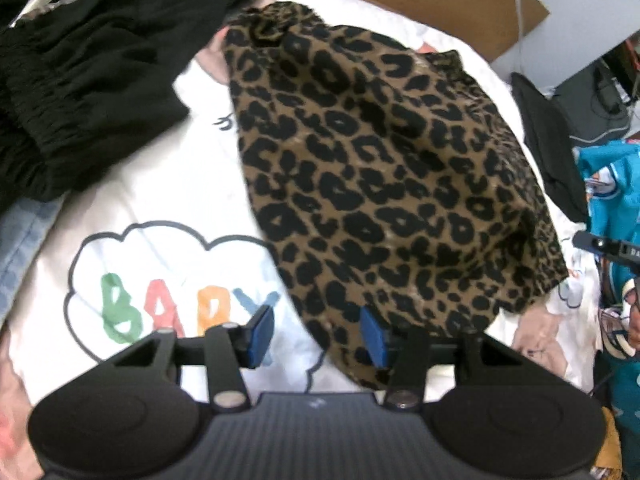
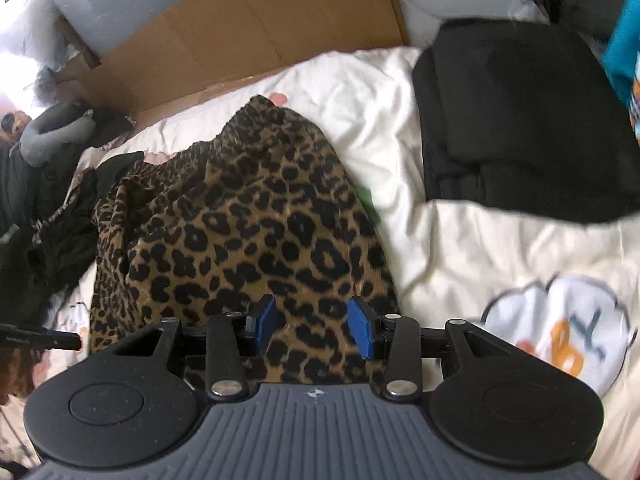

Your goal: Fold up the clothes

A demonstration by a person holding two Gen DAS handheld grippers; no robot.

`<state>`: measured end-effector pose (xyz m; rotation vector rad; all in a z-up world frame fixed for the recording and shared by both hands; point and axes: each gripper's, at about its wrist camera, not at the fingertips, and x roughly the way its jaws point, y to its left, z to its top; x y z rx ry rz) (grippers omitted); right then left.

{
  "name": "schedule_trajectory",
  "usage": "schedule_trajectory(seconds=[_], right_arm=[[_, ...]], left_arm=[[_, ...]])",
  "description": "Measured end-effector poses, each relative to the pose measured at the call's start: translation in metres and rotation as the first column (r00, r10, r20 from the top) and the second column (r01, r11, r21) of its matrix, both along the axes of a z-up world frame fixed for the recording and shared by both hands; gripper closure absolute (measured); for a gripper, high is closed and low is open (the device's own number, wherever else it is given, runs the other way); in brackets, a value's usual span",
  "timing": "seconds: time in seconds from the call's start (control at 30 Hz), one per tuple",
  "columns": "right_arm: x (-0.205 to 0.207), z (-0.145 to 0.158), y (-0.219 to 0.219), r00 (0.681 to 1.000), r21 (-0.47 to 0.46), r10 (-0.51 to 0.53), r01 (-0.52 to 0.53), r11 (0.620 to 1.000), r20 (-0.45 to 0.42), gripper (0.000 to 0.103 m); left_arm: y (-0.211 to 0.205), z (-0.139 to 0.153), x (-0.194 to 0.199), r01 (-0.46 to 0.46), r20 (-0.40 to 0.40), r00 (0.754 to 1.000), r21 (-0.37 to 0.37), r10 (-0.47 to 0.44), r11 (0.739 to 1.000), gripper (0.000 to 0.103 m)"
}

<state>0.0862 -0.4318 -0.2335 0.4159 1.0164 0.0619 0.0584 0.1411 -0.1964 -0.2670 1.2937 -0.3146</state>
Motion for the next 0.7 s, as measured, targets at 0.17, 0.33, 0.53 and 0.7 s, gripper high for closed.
schedule_trajectory(seconds=[0.17,0.33,0.53,0.7], right_arm=[[-0.012,-0.005,0.004,1.0,0.017,-0.012,0.012,1.0,-0.008,0.051],[-0.02,-0.007,0.002,0.999,0.029,-0.037,0.038,0.999,-0.008,0.049],[-0.03,-0.012,-0.003,0.998,0.028,-0.057,0.057,0.998,-0.017,0.048],[-0.033,-0.017,-0.003,0.997,0.032,-0.067,0.068,0.997,-0.028,0.048]], left_arm=[[-0.001,-0.011,-0.004,-0.001,-0.031,1.0,0.011,0.002,1.0,0.052],[-0.007,-0.017,-0.011,0.01,-0.024,1.0,0.025,-0.009,1.0,0.048],[-0.017,-0.022,-0.009,0.002,-0.016,1.0,0.005,-0.002,1.0,0.045],[-0.028,-0.021,0.001,0.025,0.028,0.999,0.014,-0.026,1.0,0.039]])
